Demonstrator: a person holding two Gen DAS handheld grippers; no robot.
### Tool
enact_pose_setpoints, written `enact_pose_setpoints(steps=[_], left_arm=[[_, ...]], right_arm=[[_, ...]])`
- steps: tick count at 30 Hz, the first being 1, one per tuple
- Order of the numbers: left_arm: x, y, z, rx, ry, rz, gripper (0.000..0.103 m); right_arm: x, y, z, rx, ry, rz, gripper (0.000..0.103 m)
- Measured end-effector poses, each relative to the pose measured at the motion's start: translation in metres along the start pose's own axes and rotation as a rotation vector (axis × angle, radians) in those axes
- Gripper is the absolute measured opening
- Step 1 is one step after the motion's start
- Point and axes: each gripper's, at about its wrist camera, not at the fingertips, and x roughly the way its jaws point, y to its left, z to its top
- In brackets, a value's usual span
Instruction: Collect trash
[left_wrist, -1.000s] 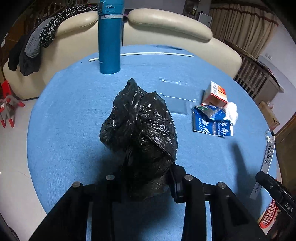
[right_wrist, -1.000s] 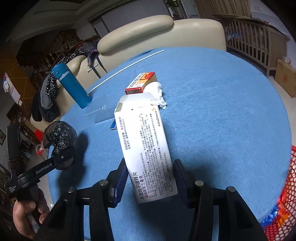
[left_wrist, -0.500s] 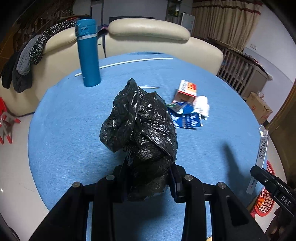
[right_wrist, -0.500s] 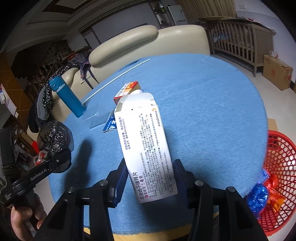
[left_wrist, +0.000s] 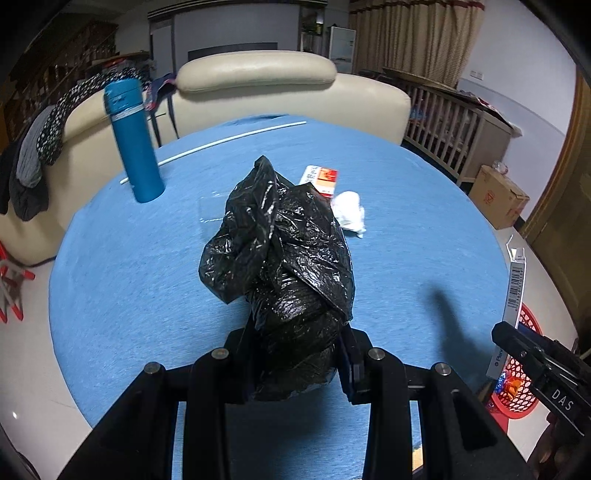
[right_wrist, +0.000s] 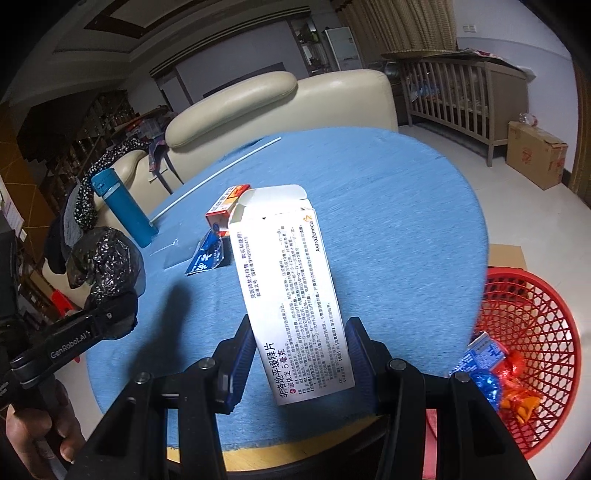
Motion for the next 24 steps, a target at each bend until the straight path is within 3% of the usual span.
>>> enact_pose_setpoints(steps=[24], left_arm=[[-0.003,-0.064,-0.003,0.152,-0.003,-0.044,0.037]], right_arm=[[-0.036,-0.062,-0.008,0.115,-0.069,-0.049,0.052]])
